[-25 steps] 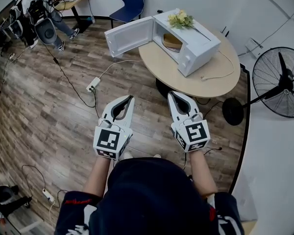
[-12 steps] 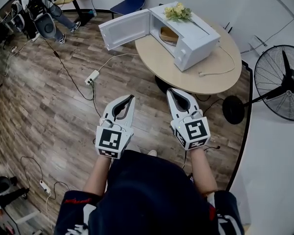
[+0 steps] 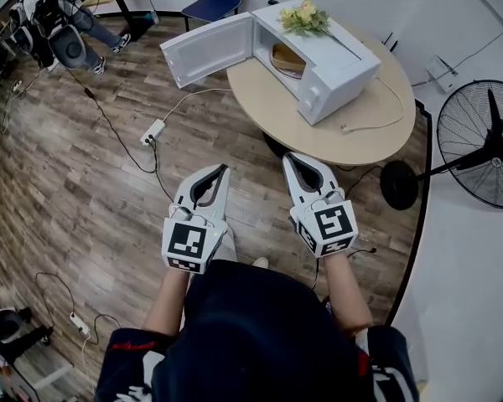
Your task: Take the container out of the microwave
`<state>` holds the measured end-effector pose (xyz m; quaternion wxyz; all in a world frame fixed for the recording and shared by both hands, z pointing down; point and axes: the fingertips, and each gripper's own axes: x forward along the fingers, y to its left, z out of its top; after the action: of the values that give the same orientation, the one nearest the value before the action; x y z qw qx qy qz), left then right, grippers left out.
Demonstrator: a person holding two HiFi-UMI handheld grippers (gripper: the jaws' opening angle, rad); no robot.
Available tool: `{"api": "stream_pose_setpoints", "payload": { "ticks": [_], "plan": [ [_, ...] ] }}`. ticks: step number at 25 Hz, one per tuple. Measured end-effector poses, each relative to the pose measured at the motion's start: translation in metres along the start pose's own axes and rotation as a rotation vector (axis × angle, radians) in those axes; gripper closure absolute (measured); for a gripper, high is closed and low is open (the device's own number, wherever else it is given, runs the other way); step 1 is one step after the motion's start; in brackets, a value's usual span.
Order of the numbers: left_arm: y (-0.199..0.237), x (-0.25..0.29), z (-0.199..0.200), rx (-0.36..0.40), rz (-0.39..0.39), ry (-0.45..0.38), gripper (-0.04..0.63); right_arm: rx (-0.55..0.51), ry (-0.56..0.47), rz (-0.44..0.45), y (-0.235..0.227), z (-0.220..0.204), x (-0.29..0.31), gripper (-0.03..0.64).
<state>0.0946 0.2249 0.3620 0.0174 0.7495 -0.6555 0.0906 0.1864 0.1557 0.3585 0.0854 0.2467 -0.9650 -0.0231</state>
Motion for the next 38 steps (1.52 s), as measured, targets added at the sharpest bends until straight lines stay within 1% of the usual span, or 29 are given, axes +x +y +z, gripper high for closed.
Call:
{"api": "stream_pose_setpoints", "payload": {
  "ticks": [7, 12, 15, 18, 23, 27, 31, 35, 38],
  "plan": [
    [0.072, 0.051, -0.002, -0.011, -0.021, -0.006, 0.581, -0.022, 0.027, -0.022, -0.016, 0.007, 0.080, 0.609],
    [0.131, 0.087, 0.009, 0.001, -0.059, -0.011, 0.581, -0.021, 0.037, -0.052, -0.029, 0.025, 0.144, 0.609],
    [0.165, 0.107, 0.013, -0.004, -0.084, -0.009, 0.581, -0.025, 0.052, -0.060, -0.034, 0.032, 0.183, 0.609],
    [0.198, 0.124, 0.010, -0.004, -0.113, 0.002, 0.581, -0.027, 0.067, -0.069, -0.037, 0.038, 0.221, 0.609],
    [0.240, 0.150, 0.001, -0.018, -0.167, 0.020, 0.581, 0.011, 0.083, -0.096, -0.040, 0.037, 0.267, 0.609],
    [0.250, 0.167, -0.009, -0.044, -0.216, 0.028, 0.581, 0.012, 0.130, -0.119, -0.041, 0.023, 0.283, 0.609],
    [0.245, 0.187, -0.019, -0.063, -0.269, 0.042, 0.581, 0.019, 0.163, -0.146, -0.051, 0.012, 0.288, 0.609],
    [0.236, 0.210, -0.019, -0.063, -0.313, 0.052, 0.581, 0.032, 0.185, -0.175, -0.070, 0.001, 0.288, 0.609],
    [0.227, 0.231, -0.019, -0.049, -0.331, 0.061, 0.581, 0.046, 0.190, -0.180, -0.089, -0.007, 0.291, 0.609]
  ]
}}
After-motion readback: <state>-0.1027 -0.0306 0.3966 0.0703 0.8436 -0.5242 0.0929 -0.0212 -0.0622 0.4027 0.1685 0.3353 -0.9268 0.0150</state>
